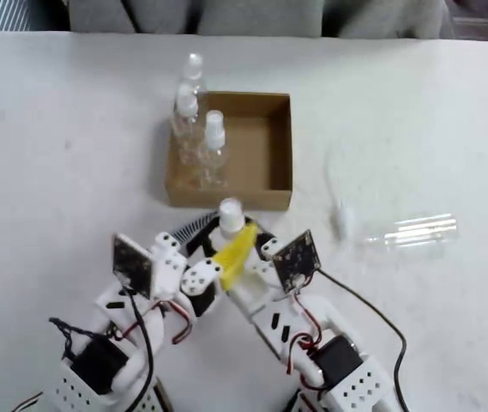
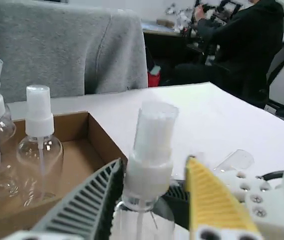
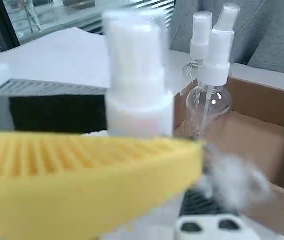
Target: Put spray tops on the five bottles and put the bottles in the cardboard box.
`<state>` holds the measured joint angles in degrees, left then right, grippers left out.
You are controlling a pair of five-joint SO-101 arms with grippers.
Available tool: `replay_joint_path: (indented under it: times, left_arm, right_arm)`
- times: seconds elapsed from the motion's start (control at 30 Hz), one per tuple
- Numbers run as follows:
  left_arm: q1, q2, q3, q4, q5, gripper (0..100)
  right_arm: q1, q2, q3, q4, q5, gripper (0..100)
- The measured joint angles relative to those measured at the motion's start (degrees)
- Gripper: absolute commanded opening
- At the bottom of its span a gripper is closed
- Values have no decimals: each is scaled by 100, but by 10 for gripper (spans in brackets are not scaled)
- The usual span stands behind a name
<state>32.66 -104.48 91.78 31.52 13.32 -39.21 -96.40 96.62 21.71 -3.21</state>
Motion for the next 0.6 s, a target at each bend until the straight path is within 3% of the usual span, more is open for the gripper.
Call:
replay_joint_path:
  times: [0.4, 0.6]
  left_arm:
    - [-352, -9, -26, 132, 26, 411]
    - [-501, -9, -352, 765, 26, 408]
  right_arm:
    - [-18, -18, 0, 0, 0, 17]
    - [-9, -18, 0, 0, 0, 17]
